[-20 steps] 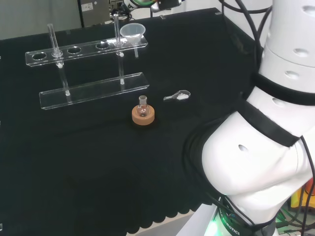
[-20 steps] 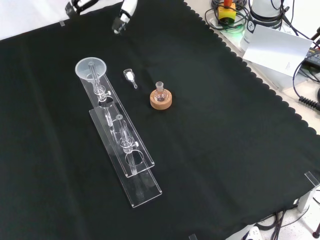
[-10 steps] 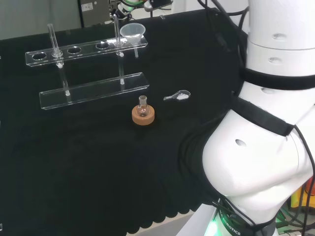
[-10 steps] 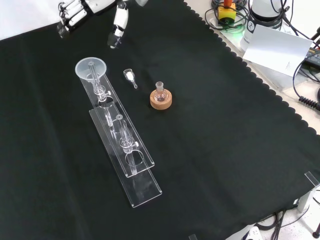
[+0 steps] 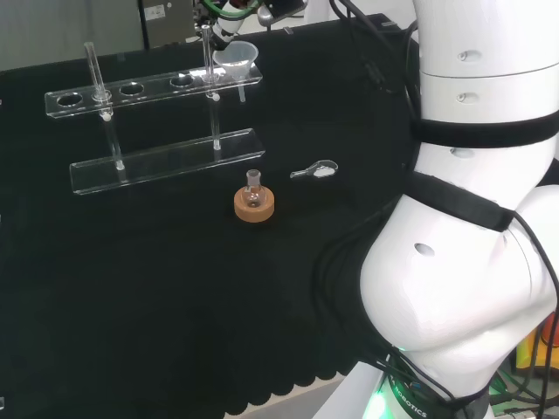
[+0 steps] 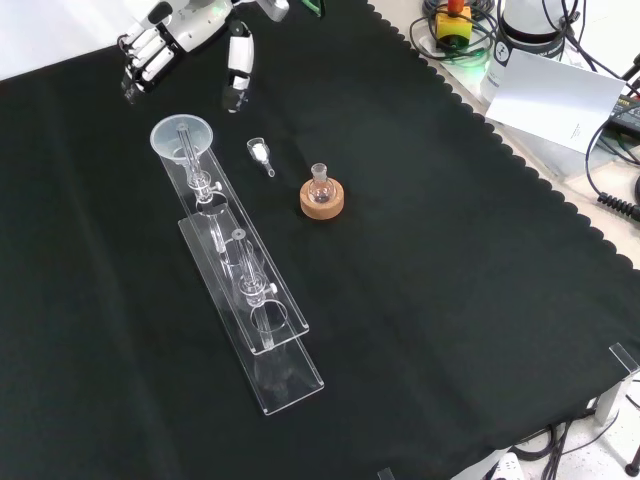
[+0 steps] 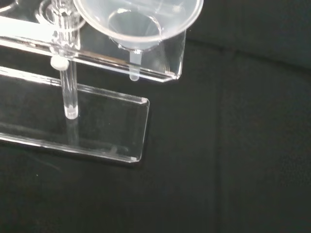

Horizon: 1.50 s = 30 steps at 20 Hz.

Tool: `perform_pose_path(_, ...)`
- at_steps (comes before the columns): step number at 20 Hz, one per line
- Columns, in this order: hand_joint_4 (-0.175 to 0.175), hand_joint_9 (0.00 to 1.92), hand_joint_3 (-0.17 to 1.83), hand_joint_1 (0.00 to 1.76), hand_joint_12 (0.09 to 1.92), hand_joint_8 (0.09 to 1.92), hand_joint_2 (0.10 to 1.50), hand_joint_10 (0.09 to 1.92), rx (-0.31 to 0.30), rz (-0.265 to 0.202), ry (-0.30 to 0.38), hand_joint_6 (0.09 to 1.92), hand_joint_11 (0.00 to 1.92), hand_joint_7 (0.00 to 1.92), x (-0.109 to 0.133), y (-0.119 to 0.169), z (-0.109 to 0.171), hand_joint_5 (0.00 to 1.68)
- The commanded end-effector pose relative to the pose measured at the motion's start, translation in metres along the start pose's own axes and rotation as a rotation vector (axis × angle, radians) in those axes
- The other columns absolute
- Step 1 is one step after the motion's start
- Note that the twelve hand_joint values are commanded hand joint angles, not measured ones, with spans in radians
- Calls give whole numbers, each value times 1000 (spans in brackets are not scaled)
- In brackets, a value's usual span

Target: Pick up the funnel from the transparent funnel stand.

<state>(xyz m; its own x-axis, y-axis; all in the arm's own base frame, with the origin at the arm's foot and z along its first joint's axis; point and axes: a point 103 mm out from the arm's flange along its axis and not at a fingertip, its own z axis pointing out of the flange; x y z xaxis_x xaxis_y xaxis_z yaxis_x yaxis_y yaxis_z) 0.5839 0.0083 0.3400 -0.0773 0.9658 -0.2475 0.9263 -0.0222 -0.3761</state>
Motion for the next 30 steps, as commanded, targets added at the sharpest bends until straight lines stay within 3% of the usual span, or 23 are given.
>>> perform_pose_path(1, 3, 149, 162, 466, 1326, 562, 791, 727, -4, -2, -5, 87, 0, 0, 1, 0, 17, 97)
perform_pose_path(9, 1, 132, 163, 494, 1373, 364, 785, 726, -40, 5, 2, 87, 0, 0, 4, 12, 33, 42)
perform_pose_path(13, 1, 156, 163, 514, 1389, 492, 774, 742, -37, -10, -5, 87, 0, 0, 6, 18, 38, 35)
perform_pose_path(20, -12, 229, 167, 533, 1457, 702, 744, 788, -39, 14, 8, 87, 21, 34, 9, 26, 44, 79)
perform_pose_path(27, -20, 246, 169, 535, 1459, 727, 739, 793, -43, 21, -17, 87, 53, 23, 9, 32, 45, 149)
perform_pose_path(30, -19, 202, 171, 539, 1450, 593, 737, 785, -32, 23, -20, 87, 58, 2, 8, 37, 47, 110)
